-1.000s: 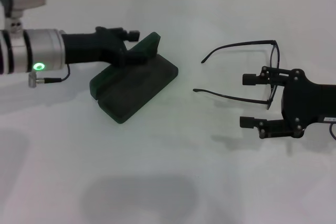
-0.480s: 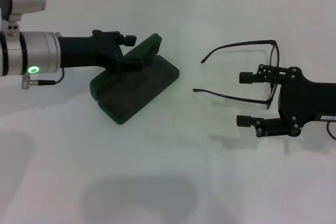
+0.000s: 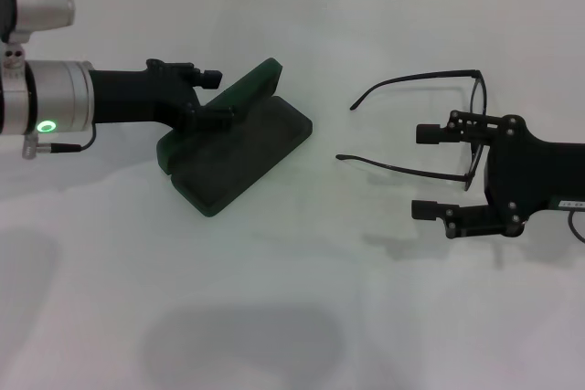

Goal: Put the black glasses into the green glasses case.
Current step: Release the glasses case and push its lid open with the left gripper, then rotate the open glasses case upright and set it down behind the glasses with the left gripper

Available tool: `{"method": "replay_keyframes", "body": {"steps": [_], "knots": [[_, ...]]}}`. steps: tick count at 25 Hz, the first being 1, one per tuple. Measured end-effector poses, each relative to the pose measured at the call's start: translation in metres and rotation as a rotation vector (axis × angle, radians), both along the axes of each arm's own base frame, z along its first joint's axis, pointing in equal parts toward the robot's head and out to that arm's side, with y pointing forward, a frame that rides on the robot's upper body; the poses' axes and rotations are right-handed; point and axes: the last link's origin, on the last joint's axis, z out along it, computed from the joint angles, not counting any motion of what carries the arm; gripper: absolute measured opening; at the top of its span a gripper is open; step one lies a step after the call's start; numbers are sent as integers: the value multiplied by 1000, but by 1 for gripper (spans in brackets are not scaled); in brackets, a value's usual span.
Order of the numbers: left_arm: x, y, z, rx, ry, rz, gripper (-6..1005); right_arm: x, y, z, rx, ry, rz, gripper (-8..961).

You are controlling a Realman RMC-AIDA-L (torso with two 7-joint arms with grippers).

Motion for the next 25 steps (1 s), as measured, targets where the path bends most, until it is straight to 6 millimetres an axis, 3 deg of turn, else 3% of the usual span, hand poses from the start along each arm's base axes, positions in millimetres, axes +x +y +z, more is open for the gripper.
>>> {"method": "replay_keyframes", "body": {"steps": [9,14,17,25], "knots": [[-2,3,-5,-35,68,25,679,2,-1,1,11,-4,8,807],[8,3,-3,-28,10,-24,454,3,-2,1,14,-6,7,808],[10,2,-1,-23,7,-64,238,5,-4,1,20,-8,11,808],[11,-3,-1,-46,71,-215,212,11,-13,-1,17,-9,24,807]]}}
